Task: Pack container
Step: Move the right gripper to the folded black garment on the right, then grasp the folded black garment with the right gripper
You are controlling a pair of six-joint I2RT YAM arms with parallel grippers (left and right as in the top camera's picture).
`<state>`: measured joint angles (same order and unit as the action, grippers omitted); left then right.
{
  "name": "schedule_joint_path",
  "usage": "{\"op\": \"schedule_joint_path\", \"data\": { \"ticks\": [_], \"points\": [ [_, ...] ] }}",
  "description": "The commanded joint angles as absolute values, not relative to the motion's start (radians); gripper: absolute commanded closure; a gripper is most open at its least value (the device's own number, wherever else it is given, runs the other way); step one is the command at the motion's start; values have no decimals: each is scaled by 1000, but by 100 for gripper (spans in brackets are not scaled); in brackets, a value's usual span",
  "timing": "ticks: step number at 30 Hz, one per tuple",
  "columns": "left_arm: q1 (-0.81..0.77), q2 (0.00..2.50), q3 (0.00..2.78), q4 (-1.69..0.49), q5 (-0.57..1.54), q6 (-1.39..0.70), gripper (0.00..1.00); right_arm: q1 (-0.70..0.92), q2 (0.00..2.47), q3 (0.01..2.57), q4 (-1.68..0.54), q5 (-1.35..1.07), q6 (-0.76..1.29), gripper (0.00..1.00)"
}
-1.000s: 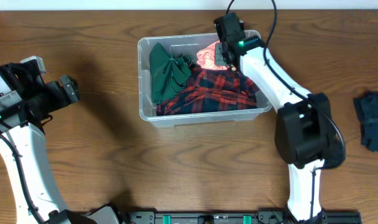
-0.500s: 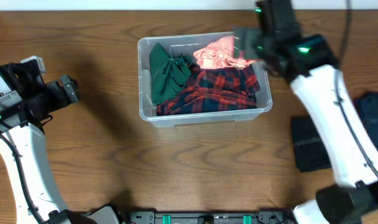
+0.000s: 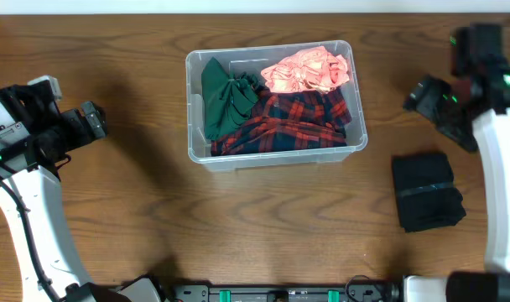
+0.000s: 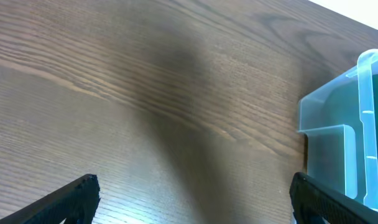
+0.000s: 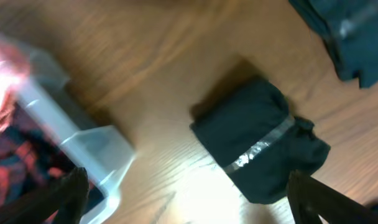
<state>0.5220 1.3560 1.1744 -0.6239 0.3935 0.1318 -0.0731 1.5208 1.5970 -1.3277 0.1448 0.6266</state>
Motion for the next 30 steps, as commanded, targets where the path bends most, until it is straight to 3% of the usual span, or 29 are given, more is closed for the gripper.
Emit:
{"op": "schedule_joint_path", "data": {
  "ticks": [1, 13, 30],
  "points": [
    [527, 1358, 1180, -624, 403, 142, 2, -150, 1410, 1443, -1277, 68, 680, 1],
    [527, 1358, 1180, -624, 403, 142, 2, -352, 1101, 926, -1084, 44, 730, 1],
    [527, 1358, 1180, -624, 403, 142, 2, -459, 1098, 582, -789, 14, 728, 1]
  ]
}}
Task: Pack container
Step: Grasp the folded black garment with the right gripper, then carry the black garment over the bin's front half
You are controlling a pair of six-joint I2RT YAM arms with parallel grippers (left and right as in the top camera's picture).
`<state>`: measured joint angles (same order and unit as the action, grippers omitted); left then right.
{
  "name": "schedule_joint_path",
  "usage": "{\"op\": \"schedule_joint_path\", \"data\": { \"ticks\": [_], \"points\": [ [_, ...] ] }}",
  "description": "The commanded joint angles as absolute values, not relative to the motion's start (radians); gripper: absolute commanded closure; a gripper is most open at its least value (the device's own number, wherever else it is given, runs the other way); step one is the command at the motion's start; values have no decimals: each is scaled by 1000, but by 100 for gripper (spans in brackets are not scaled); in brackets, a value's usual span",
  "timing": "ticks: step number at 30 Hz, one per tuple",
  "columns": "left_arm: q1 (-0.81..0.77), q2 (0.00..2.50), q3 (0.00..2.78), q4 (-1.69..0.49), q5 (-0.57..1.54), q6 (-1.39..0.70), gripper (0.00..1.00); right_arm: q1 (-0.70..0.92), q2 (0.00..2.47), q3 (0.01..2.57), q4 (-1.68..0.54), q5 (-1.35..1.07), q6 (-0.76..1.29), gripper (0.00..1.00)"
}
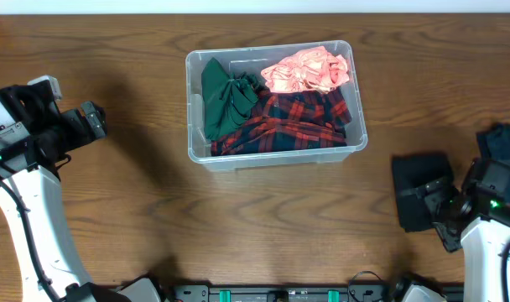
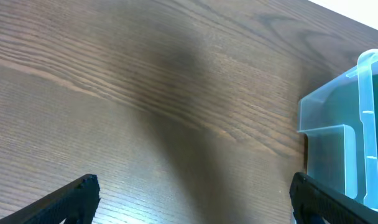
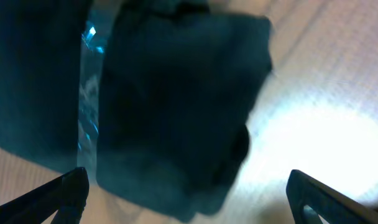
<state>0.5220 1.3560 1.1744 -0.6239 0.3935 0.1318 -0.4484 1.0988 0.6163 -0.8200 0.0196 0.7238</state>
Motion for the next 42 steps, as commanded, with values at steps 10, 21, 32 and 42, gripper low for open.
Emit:
{"op": "schedule_joint_path", "data": {
  "ticks": [10, 21, 32, 42],
  "points": [
    [527, 1358, 1180, -624, 403, 142, 2, -459, 1213, 486, -616, 15, 689, 7],
    [527, 1358, 1180, -624, 403, 142, 2, -458, 1248, 487, -453, -56, 529, 99],
    [527, 1358, 1180, -624, 403, 142, 2, -457, 1180, 744, -509, -443, 294, 99],
    [527, 1358, 1180, -624, 403, 142, 2, -295, 1095, 1007, -529, -790, 148, 99]
  ]
}}
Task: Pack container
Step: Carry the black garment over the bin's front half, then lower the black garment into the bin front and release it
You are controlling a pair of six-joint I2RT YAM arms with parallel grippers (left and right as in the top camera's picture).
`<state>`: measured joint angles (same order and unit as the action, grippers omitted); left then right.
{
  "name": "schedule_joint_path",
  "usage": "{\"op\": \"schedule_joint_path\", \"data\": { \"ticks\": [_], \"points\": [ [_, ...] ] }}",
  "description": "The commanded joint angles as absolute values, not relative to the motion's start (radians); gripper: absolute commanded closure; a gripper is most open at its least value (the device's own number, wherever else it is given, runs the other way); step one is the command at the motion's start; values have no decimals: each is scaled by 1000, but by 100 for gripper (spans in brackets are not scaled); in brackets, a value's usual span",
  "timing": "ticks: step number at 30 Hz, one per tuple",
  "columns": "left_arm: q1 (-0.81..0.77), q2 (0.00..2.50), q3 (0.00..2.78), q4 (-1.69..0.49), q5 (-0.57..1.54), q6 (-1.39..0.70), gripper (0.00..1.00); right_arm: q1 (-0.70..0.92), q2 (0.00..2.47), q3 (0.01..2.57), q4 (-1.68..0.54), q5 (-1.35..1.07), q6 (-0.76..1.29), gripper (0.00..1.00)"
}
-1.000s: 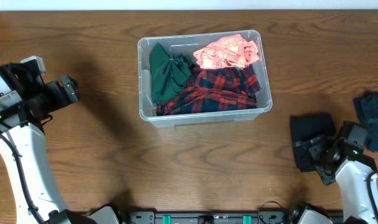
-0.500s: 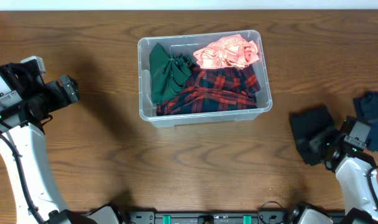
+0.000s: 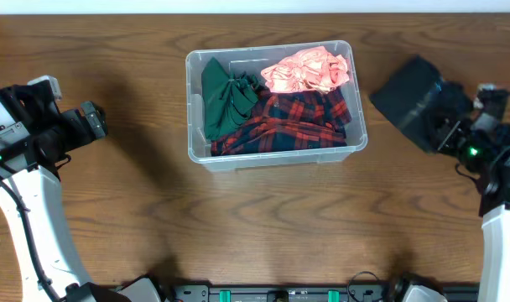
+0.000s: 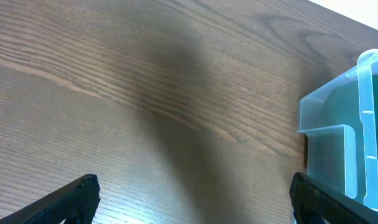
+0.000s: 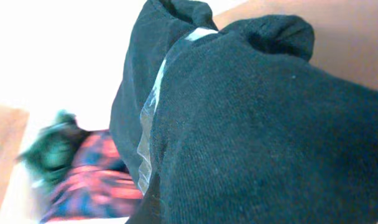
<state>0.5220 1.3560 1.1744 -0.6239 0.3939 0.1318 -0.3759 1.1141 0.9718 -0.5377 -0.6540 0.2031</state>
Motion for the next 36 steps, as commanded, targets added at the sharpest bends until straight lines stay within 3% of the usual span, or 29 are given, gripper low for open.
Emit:
{"op": "schedule_joint_path", "data": {
  "ticks": [1, 15, 28, 29, 31, 32, 33, 36],
  "points": [
    [527, 1358, 1180, -624, 403, 142, 2, -255, 1095, 1007, -509, -790, 148, 99],
    [527, 1358, 1180, -624, 403, 142, 2, 432, 1291, 1007, -141, -498, 211, 99],
    [527, 1358, 1180, -624, 403, 142, 2, 563, 1544, 1007, -17, -467, 248, 96],
    [527, 1358, 1180, -624, 403, 142, 2, 563, 1554, 1007, -18, -468, 250, 82],
    [527, 1358, 1180, -624, 403, 142, 2, 564, 1566, 1007, -28, -467, 257, 26],
    [527, 1358, 1180, -624, 403, 142, 2, 563, 1566, 1007, -33, -467, 258, 7],
    [527, 1358, 1180, -624, 403, 142, 2, 563, 1565, 1007, -36, -468, 258, 1],
    [527, 1358, 1180, -624, 403, 142, 2, 563, 1551, 1014, -44, -468, 258, 1]
  ]
}}
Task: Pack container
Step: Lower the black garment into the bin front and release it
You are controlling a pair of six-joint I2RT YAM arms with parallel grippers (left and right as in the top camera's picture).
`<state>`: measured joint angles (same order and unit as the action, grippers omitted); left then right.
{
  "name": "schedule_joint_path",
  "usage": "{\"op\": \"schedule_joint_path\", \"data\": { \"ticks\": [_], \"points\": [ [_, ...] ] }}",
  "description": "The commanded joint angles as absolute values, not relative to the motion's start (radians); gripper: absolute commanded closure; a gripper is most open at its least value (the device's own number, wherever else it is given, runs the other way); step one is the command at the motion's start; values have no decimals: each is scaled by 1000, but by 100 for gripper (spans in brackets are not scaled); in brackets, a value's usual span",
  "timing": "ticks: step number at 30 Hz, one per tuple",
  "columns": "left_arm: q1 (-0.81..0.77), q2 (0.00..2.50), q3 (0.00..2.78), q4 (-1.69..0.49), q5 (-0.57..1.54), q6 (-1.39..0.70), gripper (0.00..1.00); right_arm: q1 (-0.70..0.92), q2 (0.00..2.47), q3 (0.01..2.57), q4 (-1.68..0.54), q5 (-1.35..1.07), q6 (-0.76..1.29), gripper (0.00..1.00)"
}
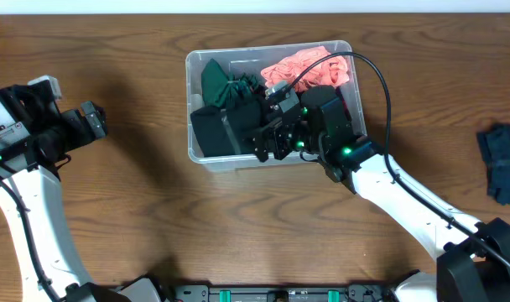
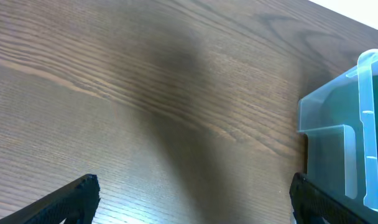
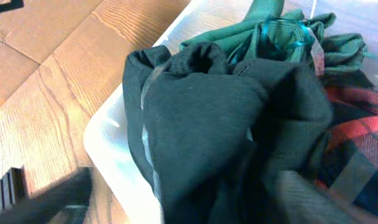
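The clear plastic container (image 1: 190, 92) stands mid-table holding a green garment (image 1: 227, 86), a pink one (image 1: 309, 67) and a red plaid one (image 3: 357, 143). A folded black garment (image 1: 215, 132) with a strip of tape lies in its front left corner, over the green one. My right gripper (image 1: 263, 138) reaches into the container from the right; in the right wrist view (image 3: 183, 193) its blurred fingers stand wide apart, open, either side of the black garment (image 3: 201, 137). My left gripper (image 2: 192, 202) is open over bare wood left of the container (image 2: 344, 143).
A dark blue garment (image 1: 502, 164) lies at the table's right edge. The right arm's forearm crosses the table from the front right up to the container. The left arm (image 1: 37, 126) sits at the left side.
The right gripper held the black garment in the air to the right of the container; now it is inside the container's front left, with its fingers apart and the garment resting there. The left arm is unchanged.
The black garment lay on the table at the front right, with the right gripper open and away from it. Then the gripper was down at the garment. Then it held it aloft beside the container, and now the garment lies in the container.
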<state>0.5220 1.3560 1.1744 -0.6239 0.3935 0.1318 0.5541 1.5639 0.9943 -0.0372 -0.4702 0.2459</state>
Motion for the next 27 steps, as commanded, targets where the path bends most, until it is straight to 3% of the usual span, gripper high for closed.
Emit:
{"op": "schedule_joint_path", "data": {
  "ticks": [1, 11, 12, 13, 14, 16, 27],
  "points": [
    [527, 1358, 1180, -624, 403, 142, 2, 563, 1543, 1024, -56, -464, 256, 1],
    [527, 1358, 1180, -624, 403, 142, 2, 570, 1506, 1260, -229, -371, 121, 1],
    [527, 1358, 1180, -624, 403, 142, 2, 572, 1506, 1271, -228, -368, 110, 4],
    [527, 1358, 1180, -624, 403, 142, 2, 575, 1507, 1277, -224, -358, 107, 14],
    [527, 1358, 1180, -624, 403, 142, 2, 579, 1508, 1279, -220, -341, 107, 34],
    [527, 1358, 1180, -624, 403, 142, 2, 588, 1519, 1278, -222, -301, 112, 99],
    [527, 1358, 1180, -624, 403, 142, 2, 638, 1751, 1271, -205, -293, 120, 99]
  ]
}}
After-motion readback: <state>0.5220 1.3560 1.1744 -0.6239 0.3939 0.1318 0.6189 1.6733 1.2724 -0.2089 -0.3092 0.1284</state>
